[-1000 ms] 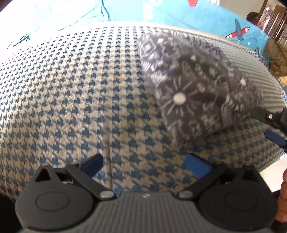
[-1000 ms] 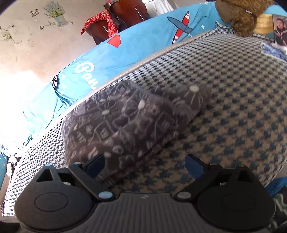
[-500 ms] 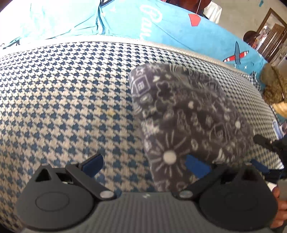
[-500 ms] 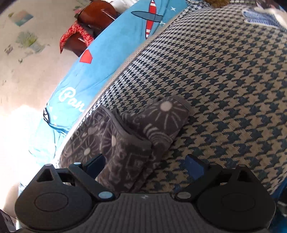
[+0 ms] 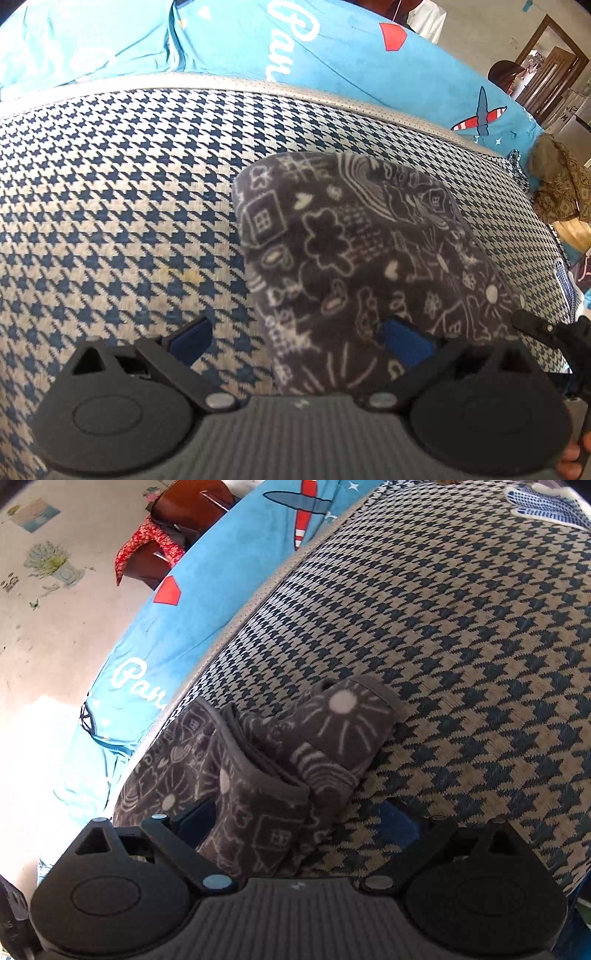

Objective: Fold clothes

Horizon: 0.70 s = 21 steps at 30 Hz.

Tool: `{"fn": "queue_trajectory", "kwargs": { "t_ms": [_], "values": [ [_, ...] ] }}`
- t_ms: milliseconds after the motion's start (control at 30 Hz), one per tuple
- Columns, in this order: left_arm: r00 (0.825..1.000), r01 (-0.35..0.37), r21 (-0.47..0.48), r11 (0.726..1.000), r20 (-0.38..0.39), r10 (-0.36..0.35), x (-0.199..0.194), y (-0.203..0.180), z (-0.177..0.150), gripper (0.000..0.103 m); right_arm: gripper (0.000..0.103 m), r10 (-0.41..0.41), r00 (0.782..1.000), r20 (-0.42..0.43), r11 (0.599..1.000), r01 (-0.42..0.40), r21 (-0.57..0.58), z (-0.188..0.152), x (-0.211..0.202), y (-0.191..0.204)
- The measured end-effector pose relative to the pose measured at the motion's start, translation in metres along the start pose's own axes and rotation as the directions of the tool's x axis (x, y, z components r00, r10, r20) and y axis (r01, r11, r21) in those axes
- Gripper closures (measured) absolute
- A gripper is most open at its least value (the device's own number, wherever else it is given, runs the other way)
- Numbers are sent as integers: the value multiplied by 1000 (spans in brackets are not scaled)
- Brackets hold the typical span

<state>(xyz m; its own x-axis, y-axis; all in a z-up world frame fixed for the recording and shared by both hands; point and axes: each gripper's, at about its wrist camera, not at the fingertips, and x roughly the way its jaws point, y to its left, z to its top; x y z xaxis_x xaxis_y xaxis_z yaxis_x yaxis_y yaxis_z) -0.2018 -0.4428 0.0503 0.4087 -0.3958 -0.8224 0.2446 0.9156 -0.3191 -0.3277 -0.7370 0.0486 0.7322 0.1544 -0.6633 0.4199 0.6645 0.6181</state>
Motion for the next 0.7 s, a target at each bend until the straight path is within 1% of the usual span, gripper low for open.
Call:
{"fn": "queue_trajectory", "kwargs": {
  "t_ms": [267,433,600,700],
  "values": [
    [998,56,-52,997,-15,-57,9,12,5,0,6,8,1000,-8,1000,-8,28,3,3,-7],
    [998,64,-28,998,-17,-65,11,10,10,0,6,29,999,-19,999,-29,13,5,11,-2],
    [995,92,-46,995,-25,-93,20,11,14,0,6,38,999,-31,999,-38,-13,4,18,4],
    [994,105,-51,993,-31,-106,24,10,16,0,4,35,999,-34,999,-36,-25,4,22,7]
  ]
}}
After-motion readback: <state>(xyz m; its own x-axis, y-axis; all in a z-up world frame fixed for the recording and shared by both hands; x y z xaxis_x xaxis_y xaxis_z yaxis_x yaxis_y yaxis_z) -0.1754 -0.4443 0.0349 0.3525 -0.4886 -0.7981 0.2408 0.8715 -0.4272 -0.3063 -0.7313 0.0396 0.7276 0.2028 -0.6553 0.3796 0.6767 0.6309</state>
